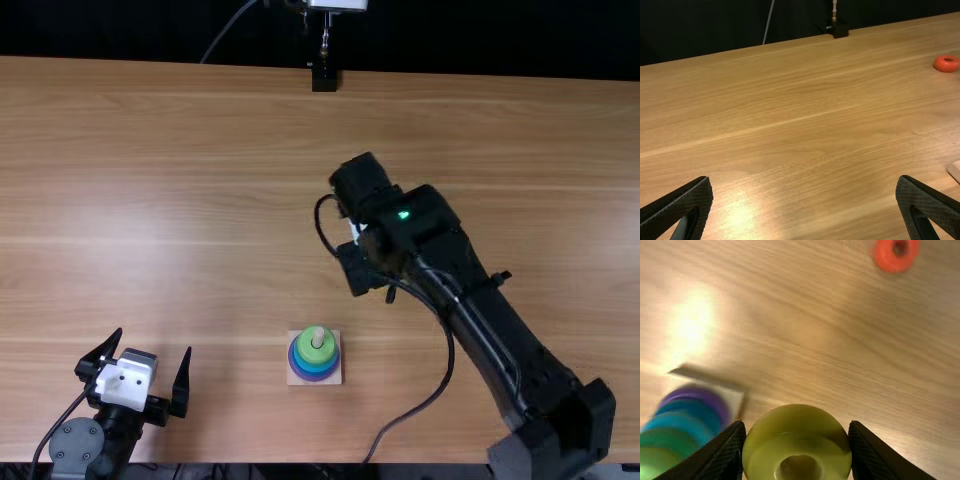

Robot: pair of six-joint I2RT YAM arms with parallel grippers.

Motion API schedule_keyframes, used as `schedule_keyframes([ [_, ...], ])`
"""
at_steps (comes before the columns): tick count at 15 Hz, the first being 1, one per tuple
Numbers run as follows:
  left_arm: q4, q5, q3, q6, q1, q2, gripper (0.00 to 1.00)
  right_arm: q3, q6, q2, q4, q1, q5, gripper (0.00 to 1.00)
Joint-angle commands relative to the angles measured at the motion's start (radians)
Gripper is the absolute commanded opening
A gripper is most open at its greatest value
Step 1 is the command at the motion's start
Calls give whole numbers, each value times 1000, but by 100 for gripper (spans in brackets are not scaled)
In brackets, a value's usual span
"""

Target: Build the Hanoi tower: stack the rings onto the peg from bottom to top in this color order: purple, dark blue, light blue, dark green, light green, yellow, orange.

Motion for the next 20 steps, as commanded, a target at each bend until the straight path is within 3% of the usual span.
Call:
schedule_keyframes([
  [1,-78,10,-105,15,6,-12,100,64,-9,-42,-34,38,4,0],
  [8,-78,10,-105,15,6,-12,100,138,-7,-95,-99,213,4,0],
  [14,-78,10,-105,15,6,-12,100,127,0,-131,-108,270,4,0],
  [20,-78,10,-105,15,6,-12,100,98,6,-135,-108,277,2,0],
])
